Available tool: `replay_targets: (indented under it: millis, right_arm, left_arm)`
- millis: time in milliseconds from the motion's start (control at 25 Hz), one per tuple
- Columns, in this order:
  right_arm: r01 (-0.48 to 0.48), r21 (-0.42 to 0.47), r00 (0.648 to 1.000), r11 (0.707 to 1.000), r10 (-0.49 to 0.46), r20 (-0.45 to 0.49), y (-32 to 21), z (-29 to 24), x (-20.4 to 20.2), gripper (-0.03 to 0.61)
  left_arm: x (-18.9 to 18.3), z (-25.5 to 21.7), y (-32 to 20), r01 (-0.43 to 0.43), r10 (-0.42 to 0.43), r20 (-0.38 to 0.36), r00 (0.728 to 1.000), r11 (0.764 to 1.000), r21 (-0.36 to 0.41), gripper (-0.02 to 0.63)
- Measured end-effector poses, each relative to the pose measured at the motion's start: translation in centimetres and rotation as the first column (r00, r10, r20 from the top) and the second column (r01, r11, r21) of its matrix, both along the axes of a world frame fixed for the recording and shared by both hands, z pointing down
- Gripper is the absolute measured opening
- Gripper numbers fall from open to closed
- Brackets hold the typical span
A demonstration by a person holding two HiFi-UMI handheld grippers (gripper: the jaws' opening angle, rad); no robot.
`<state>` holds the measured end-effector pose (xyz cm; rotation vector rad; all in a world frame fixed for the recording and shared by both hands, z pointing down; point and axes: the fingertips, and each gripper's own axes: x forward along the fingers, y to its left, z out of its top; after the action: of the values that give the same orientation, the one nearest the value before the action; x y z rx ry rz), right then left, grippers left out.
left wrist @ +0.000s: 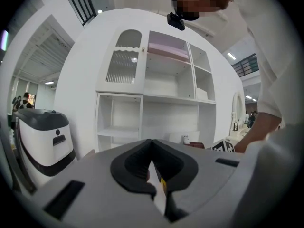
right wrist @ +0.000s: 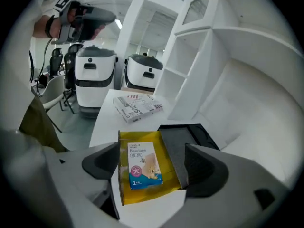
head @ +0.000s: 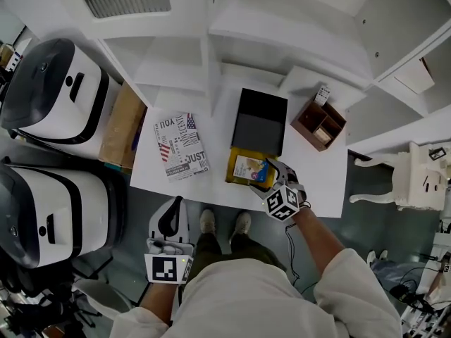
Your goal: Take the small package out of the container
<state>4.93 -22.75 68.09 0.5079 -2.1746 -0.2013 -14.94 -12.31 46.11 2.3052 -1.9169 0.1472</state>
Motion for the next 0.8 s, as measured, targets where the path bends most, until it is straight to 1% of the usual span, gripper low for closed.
replay_targets:
  millis: [200, 440, 600, 800]
  right_arm:
    - [0.044, -0.076, 0.994, 0.996, -0.051, -0.092, -1.0, 4.2, -0.4, 0.451]
    - [0.088, -0.162, 0.977, 0.983, -0.117, -0.18, -1.1, 8.2, -0.7, 0.451]
    - [0.108, -0.203, 0.964, 0.973, -0.152, -0.218, -1.3, 10.0, -1.1, 0.45]
    - [0.104, -0.259, 0.95, 0.96, -0.173, -0.261, -1.7, 12.0, -1.6, 0.449]
  left_arm:
    - [-1.1, 1.0, 0.6, 0.044, -0.044, -0.002, 0.999, 0.999, -0.028, 0.008]
    - [-2.5, 2.0, 1.1, 0.099, -0.099, -0.006, 0.995, 0.994, -0.045, 0.008]
    - [-3.3, 2.4, 1.4, 0.129, -0.13, -0.006, 0.992, 0.99, -0.056, 0.008]
    - [-4.2, 3.1, 1.8, 0.161, -0.162, -0.008, 0.987, 0.984, -0.08, 0.008]
